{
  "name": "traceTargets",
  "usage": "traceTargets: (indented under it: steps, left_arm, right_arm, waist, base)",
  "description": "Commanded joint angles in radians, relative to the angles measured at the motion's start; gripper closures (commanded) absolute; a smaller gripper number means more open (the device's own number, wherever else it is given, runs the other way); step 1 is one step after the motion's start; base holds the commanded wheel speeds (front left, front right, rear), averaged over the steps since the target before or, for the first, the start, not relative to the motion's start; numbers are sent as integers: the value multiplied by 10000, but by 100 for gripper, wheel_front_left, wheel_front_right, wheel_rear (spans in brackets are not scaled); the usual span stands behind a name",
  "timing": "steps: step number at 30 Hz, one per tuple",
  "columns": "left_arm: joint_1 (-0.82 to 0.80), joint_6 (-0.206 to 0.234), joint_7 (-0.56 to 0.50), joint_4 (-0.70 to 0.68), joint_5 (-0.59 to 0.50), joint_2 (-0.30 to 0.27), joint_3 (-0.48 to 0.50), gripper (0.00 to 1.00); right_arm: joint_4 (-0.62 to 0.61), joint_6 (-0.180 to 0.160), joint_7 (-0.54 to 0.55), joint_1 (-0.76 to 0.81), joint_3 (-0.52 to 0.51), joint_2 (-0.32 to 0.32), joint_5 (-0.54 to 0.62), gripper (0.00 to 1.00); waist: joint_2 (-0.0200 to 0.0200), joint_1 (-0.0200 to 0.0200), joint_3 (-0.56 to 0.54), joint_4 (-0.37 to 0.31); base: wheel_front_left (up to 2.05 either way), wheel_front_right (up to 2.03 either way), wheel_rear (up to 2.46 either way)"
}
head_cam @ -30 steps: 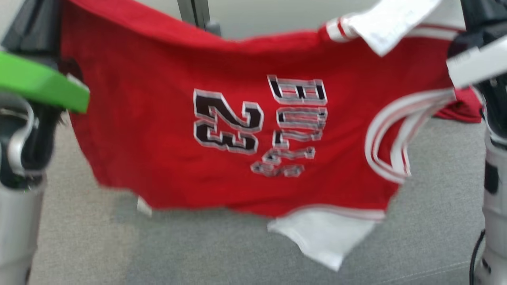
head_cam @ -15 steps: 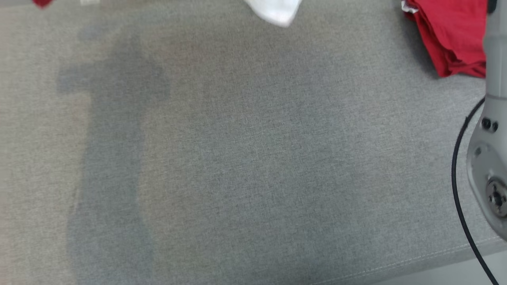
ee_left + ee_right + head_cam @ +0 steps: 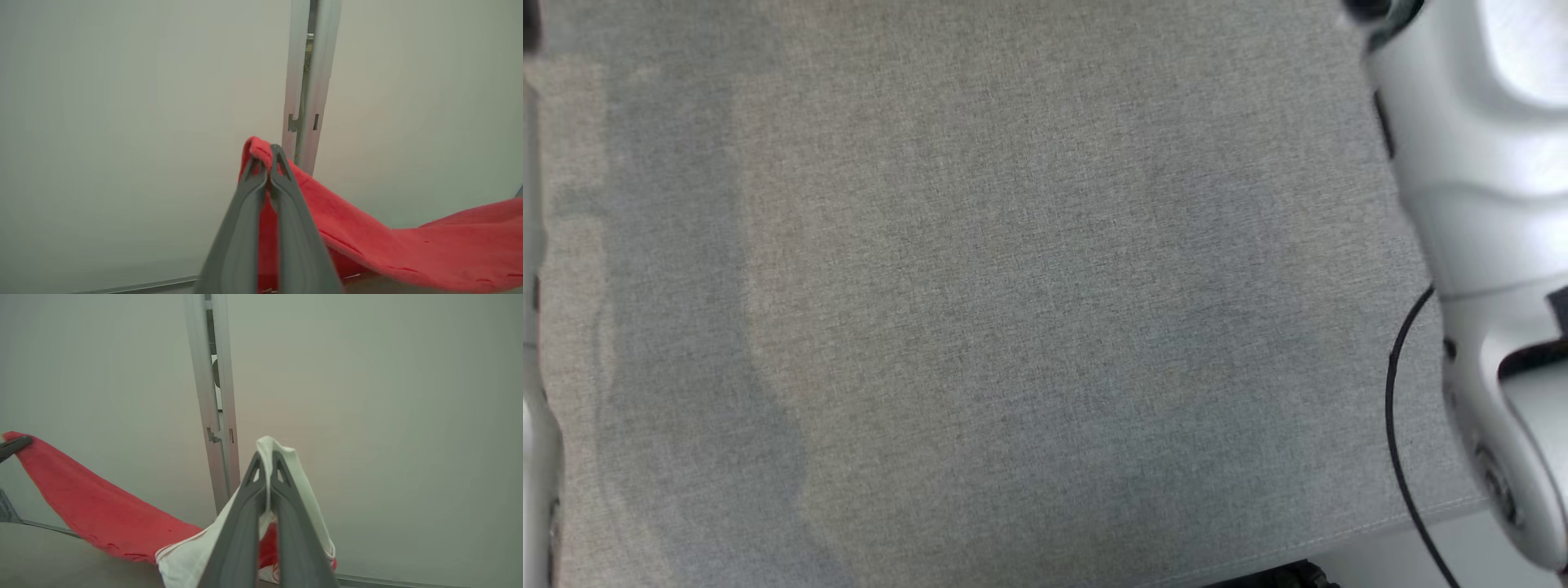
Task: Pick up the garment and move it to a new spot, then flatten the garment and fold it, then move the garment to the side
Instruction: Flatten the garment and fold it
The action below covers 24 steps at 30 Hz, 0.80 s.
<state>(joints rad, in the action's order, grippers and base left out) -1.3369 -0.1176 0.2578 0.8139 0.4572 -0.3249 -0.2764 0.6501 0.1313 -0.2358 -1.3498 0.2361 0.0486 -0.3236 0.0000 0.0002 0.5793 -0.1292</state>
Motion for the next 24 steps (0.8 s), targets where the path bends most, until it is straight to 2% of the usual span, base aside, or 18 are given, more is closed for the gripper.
traceTargets:
  steps: [1,6,15,24]
  left_arm:
    - [225,-56,87,-102,104,-27,31,100]
    - [2000,-129,72,-1372,478,-47,574,100]
    - [5348,-136,75,-3711,935,365,1808,100]
    - [8917,-138,76,-5476,1137,1387,2625,100]
  right_arm:
    - [-164,-12,-79,325,88,43,-55,100]
    - [-1198,-12,-246,2161,265,42,-261,100]
    - [-3317,-12,-297,5502,-410,37,-641,100]
    - [-5043,-12,-261,8922,-1047,41,-1473,100]
  waist:
    - [0,-2,268,-17]
    - [0,-2,230,-4]
    - [0,-2,-622,90]
    - [0,-2,-2265,267]
  base:
    - [0,0,0]
    - [0,0,0]
    - [0,0,0]
    - [0,0,0]
